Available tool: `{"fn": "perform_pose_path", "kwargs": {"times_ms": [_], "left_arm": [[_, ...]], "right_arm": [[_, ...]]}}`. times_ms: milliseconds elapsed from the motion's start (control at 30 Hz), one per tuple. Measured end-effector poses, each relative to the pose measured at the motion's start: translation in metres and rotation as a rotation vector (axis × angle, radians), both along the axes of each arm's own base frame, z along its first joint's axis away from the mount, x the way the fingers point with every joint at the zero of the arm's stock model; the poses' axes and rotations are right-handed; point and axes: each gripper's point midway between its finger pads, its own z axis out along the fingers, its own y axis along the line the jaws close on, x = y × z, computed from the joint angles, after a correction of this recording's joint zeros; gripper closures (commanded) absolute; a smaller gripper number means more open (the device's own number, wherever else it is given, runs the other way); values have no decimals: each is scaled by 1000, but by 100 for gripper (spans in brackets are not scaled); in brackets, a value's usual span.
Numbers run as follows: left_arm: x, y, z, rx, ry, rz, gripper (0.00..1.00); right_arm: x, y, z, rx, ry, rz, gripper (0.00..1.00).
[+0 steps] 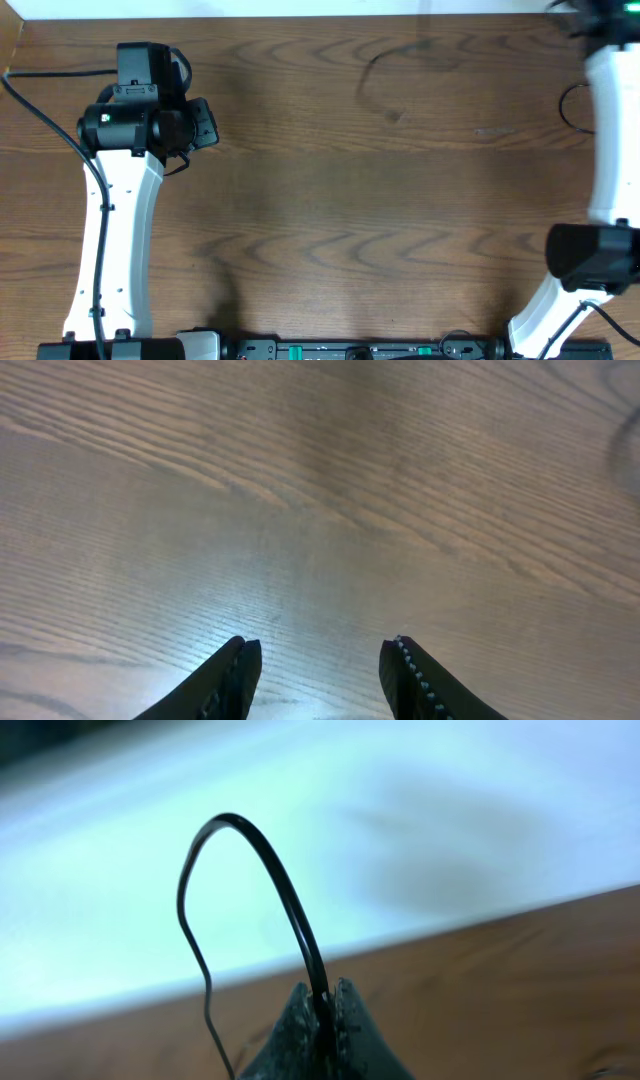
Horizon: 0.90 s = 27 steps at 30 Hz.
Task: Untangle cables
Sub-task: 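Carry the black cable to the upper right with the right gripper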
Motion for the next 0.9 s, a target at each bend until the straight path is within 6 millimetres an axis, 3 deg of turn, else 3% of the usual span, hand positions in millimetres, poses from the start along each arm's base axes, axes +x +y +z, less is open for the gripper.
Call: {"fn": "perform_pose_path", "kwargs": {"times_ms": [67, 167, 233, 333, 400, 567, 700, 833, 867, 900], "left_arm": [[1, 0, 1, 0, -5, 0, 56], [3, 0, 2, -4, -14, 8, 56], [4, 0, 2, -12, -17, 23, 56], [4, 0, 2, -23, -18, 43, 56], [4, 0, 2, -26, -19, 48, 56], [5, -2, 3, -45, -21, 52, 56], [5, -5, 3, -62, -21, 47, 56], [5, -6, 3, -65, -21, 45, 56], [5, -6, 3, -66, -20, 45, 56], [5, -6, 3, -67, -20, 44, 56]], "right_arm": [[-5, -43, 12, -5, -36, -101, 99], [-14, -91, 12, -10, -41, -215, 99], [-16, -119, 2, -13, -22, -284, 99], [-9, -142, -24, -14, 26, -337, 99], [-1, -151, -51, -10, 77, -350, 99], [18, -161, -143, 15, 261, -355, 99], [22, -161, -196, 30, 367, -350, 99], [18, -162, -218, 39, 429, -351, 99], [17, -162, -219, 41, 434, -351, 95], [14, -163, -221, 45, 446, -359, 80]]}}
